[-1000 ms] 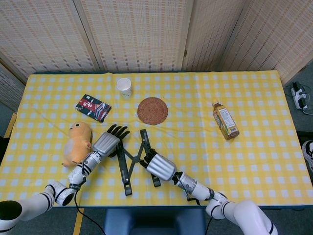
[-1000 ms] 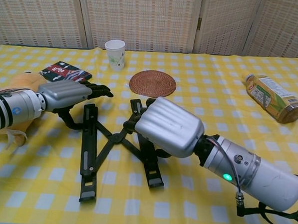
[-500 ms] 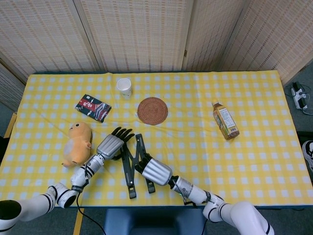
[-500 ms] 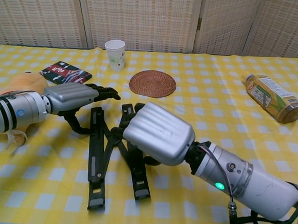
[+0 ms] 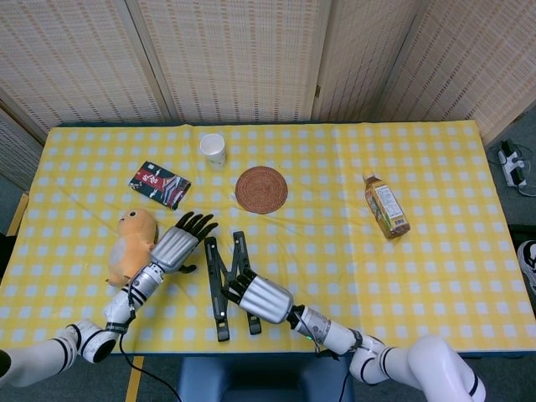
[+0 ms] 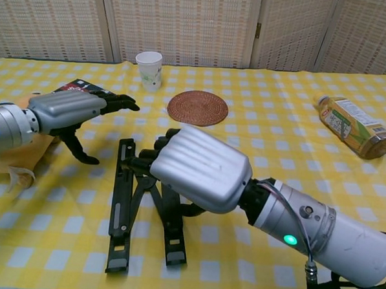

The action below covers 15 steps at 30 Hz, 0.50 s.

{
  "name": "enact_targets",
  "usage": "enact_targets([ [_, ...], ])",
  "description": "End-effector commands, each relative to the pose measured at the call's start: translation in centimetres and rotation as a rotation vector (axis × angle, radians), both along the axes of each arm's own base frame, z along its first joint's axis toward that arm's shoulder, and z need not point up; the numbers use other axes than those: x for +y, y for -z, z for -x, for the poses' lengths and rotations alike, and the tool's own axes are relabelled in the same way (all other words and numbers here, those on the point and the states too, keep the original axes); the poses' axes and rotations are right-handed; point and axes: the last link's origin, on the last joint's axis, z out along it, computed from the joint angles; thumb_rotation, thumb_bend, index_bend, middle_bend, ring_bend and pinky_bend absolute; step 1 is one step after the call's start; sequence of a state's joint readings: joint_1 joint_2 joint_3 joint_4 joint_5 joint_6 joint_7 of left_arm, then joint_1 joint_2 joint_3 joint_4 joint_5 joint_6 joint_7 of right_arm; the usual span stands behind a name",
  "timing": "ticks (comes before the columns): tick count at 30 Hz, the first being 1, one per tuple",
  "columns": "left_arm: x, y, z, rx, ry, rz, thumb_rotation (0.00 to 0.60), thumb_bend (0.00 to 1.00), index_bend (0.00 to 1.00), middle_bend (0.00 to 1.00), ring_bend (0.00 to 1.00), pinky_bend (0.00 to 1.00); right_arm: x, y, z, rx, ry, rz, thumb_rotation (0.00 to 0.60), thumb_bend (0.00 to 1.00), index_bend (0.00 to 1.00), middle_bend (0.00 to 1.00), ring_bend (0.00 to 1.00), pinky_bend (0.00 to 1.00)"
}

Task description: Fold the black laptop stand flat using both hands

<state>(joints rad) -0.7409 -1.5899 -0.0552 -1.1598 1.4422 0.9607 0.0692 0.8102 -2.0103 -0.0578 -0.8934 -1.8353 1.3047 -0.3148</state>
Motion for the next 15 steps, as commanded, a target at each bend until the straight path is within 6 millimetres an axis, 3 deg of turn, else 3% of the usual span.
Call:
enact_targets([
  [1, -0.7, -1.9, 0.7, -0.024, -0.011, -0.031, 0.6, 0.2, 0.0, 0.0, 0.0, 0.0, -0.4, -2.7, -2.1, 0.124, -0.04, -0.071, 0.6, 0.15, 0.15, 0.3, 0.34, 0.33],
  [5, -1.3, -3.9, 1.2, -0.044, -0.016, -0.054, 0.6, 0.2, 0.0, 0.0, 0.0, 0.0, -1.0, -4.2, -3.5, 0.27, -0.041, -0.113, 0.6, 0.15, 0.03, 0.17, 0.22, 0.17],
  [10, -1.9, -5.4, 1.8, -0.051, -0.036, -0.07, 0.6, 0.2, 0.0, 0.0, 0.0, 0.0, -2.0, -4.4, -4.4, 0.456, -0.074, -0.125, 0.6, 0.15, 0.0, 0.02, 0.09, 0.04],
  [15, -2.0, -5.9, 2.6, -0.054, -0.066, -0.071, 0.6, 0.2, 0.0, 0.0, 0.0, 0.0, -2.6, -3.6, -4.6, 0.571, -0.116, -0.111, 0.6, 0.15, 0.0, 0.0, 0.04, 0.01],
])
